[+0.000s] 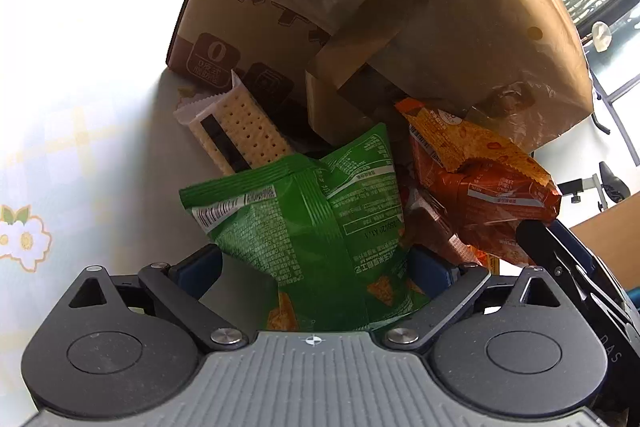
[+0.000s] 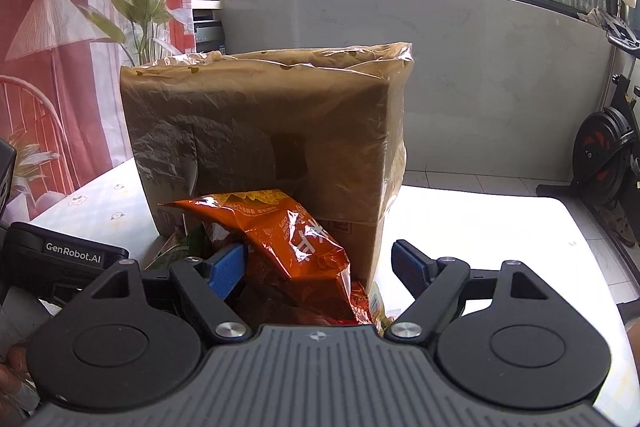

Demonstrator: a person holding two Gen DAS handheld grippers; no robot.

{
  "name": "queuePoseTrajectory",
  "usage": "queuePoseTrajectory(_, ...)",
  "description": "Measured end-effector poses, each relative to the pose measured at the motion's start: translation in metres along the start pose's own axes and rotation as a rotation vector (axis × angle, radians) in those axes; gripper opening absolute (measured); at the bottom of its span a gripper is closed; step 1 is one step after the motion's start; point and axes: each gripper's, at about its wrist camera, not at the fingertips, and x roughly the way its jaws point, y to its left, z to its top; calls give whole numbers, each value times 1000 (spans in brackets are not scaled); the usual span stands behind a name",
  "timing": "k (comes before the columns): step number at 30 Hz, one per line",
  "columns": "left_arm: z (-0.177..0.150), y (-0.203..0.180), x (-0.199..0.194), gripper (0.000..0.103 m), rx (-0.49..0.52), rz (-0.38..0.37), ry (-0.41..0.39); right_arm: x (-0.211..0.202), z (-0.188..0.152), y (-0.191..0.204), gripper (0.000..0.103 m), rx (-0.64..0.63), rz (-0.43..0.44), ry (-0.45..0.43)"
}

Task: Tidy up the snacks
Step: 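Grasp the green chip bag with the left tool while the right tool grasps the orange chip bag, then carry both chip bags over the box, drop them in, open both tools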

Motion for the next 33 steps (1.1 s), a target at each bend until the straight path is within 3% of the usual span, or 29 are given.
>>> queuePoseTrajectory(1, 0, 2, 4, 85, 2, -16, 23, 3, 1, 1, 81, -18, 9, 5)
queuePoseTrajectory(3, -1, 3, 5, 76, 18, -40, 28, 9, 3, 5, 81, -50, 25, 15)
queuePoseTrajectory(6, -1, -2, -1, 70, 97, -10, 15, 19, 6, 11, 81, -98, 44, 31)
queuePoseTrajectory(11, 1, 2, -15, 69, 131, 21, 15, 34, 9, 22, 81, -127, 92, 54)
queuePoseTrajectory(15, 6, 2, -41, 69, 165, 48, -44, 44, 10, 32, 81, -166, 103, 73)
queuePoseTrajectory(16, 8, 3, -48, 69, 169, 50, -60, 47, 10, 35, 79, -177, 108, 76)
queuePoseTrajectory(19, 10, 8, -67, 69, 175, 62, -108, 52, 10, 40, 54, -201, 131, 94)
queuePoseTrajectory(22, 16, 11, -85, 69, 177, 80, -153, 49, 10, 42, 45, -200, 139, 83)
queuePoseTrajectory(33, 32, -2, -150, 69, 310, 100, -350, -19, 39, 11, 44, 87, 273, -63)
